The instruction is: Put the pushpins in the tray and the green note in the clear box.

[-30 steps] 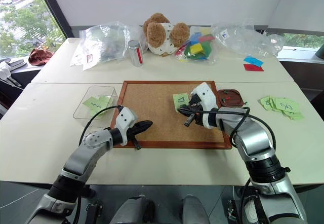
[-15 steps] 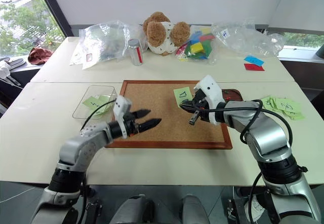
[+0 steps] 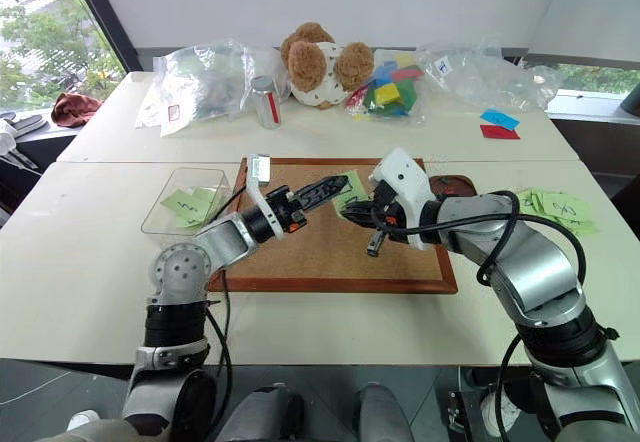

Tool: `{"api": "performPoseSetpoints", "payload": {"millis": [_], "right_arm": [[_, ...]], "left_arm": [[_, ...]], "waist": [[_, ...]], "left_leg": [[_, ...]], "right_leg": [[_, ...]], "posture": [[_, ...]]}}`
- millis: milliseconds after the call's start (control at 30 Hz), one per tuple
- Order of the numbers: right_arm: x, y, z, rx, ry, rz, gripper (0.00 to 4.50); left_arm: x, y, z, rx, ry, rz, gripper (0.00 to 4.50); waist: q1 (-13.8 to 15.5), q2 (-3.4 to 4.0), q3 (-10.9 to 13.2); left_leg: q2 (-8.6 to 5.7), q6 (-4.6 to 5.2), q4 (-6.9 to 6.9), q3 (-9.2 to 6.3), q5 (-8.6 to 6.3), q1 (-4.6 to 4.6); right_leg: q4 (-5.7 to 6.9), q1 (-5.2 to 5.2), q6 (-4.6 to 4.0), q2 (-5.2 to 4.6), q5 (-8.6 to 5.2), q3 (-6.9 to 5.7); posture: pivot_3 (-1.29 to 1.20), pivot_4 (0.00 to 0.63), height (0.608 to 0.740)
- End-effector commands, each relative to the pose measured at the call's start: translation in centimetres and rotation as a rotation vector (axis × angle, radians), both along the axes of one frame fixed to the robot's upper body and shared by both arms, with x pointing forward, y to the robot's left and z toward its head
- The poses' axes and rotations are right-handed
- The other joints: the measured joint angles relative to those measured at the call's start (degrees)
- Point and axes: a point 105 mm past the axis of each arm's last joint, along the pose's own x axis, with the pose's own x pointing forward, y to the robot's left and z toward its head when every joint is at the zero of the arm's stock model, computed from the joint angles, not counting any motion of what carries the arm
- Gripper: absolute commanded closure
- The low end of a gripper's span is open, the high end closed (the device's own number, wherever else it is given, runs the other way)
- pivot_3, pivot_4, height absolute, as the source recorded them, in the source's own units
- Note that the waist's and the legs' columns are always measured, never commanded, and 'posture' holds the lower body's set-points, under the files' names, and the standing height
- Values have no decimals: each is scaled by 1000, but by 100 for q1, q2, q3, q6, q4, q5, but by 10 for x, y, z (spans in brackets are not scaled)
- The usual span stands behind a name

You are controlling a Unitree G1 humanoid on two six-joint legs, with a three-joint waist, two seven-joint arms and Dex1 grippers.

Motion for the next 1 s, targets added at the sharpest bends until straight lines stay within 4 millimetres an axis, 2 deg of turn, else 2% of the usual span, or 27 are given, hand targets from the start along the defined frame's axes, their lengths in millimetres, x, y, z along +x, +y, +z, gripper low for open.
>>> {"api": "performPoseSetpoints", "payload": {"millis": [33, 300, 333, 400, 433, 467, 633, 667, 1000], "right_arm": [[-7, 11, 13, 2, -53, 49, 4500], [-11, 18, 14, -1, -56, 77, 4500], [-12, 18, 14, 0, -57, 78, 4500], [-11, 18, 14, 0, -58, 77, 4500], [-11, 19, 14, 0, -58, 78, 4500], [-11, 19, 15, 1, -59, 78, 4500], [-10, 18, 17, 6, -63, 69, 4500], [-9, 18, 18, 7, -65, 67, 4500], [-1, 11, 32, 29, -85, 19, 4500]], "left_arm": [[0, -3, 12, -61, 11, -7, 21], [-10, -18, 2, -30, 67, -65, 21], [-11, -19, 2, -32, 72, -69, 261], [-12, -20, 1, -29, 75, -73, 827], [-12, -20, 1, -30, 80, -74, 1266], [-13, -20, 1, -30, 82, -76, 1877], [-16, -19, -3, -50, 130, -88, 4359], [-17, -19, -3, -59, 143, -91, 4474], [-17, -13, -7, -101, 230, -81, 4474]], "waist": [[-1, -2, 1], [3, -3, 2], [4, -3, 2], [2, -3, 2], [2, -5, 3], [2, -5, 3], [2, -5, 3], [1, -5, 3], [1, -8, 5]], "left_leg": [[0, -2, 0, 0, 1, 0], [0, -8, 1, 0, 5, 0], [0, -8, 1, 0, 5, 0], [0, -8, 1, 0, 5, 0], [0, -8, 1, 0, 5, 0], [0, -8, 1, -1, 5, 0], [0, -10, 1, -1, 5, 0], [0, -10, 1, -1, 5, 0], [0, -11, 2, -1, 6, 0]], "right_leg": [[0, -1, 0, 0, 0, 0], [0, 0, 0, 1, 0, 1], [0, 0, 0, 2, 0, 1], [-1, 0, 0, 2, 0, 1], [-2, 0, 0, 2, 0, 1], [-2, 0, 0, 2, 0, 1], [-1, 0, 0, 1, 0, 1], [-1, 0, 0, 1, 0, 1], [-1, 0, 0, 2, 0, 1]], "posture": [[0, 150, 740], [0, 150, 740], [0, 150, 740], [0, 150, 740], [0, 150, 740], [0, 150, 740], [0, 150, 740], [0, 150, 740], [0, 150, 740]]}}
